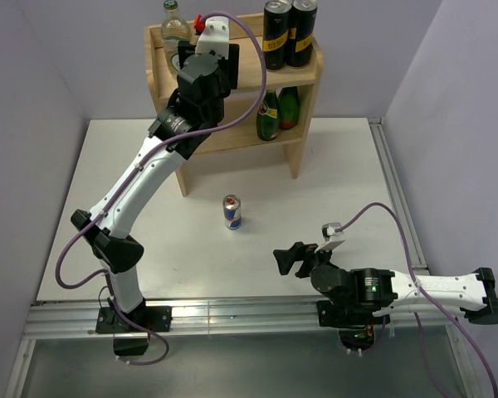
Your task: Place and organize the beverage onto the shelf
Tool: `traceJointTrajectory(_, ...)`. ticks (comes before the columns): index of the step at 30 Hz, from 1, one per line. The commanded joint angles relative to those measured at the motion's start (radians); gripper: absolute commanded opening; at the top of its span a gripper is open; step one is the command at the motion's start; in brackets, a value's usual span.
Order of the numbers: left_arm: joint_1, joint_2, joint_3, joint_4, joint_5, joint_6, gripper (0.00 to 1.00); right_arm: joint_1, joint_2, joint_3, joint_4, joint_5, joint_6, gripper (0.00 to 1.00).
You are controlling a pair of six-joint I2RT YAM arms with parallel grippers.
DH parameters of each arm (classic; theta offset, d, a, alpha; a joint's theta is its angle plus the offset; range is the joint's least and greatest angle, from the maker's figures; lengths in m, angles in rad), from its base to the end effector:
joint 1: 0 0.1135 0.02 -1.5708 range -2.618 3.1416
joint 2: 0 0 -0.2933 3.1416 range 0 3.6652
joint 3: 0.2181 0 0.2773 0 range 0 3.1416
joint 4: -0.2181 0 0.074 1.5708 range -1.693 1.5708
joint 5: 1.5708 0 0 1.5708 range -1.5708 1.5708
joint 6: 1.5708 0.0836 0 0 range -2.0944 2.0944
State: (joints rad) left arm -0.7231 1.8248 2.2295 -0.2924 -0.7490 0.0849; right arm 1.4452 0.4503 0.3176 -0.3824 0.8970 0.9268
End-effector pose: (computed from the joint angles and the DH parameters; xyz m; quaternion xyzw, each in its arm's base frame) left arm 0.3775 -0.2573 0.5743 -0.0070 0.6774 0.0137 0.7354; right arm 0.0826 0.1327 0.2027 0.0116 0.8084 0.2801 0.5176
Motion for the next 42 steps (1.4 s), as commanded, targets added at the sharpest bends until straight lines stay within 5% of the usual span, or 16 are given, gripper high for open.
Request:
traceJointTrajectory(1, 0.030, -0.018, 0.062, 0.165, 0.030, -0.019, 0.00, 0.011, -0.002, -0.014, 0.022, 0.039, 0.004, 1.00)
traceJointTrajectory(33, 0.151, 0.050, 0.005, 0.164, 0.099, -0.134, 0.00, 0.017, 0.002, -0.012, 0.022, 0.042, 0.006, 1.00)
traceJointTrajectory(36, 0.151, 0.059, 0.012, 0.157, 0.097, -0.128, 0.10, 0.018, 0.001, -0.012, 0.019, 0.045, 0.009, 1.00)
traceJointTrajectory(42, 0.151, 0.086, 0.024, 0.131, 0.105, -0.122, 0.53, 0.020, -0.005, -0.014, 0.016, 0.046, 0.012, 1.00)
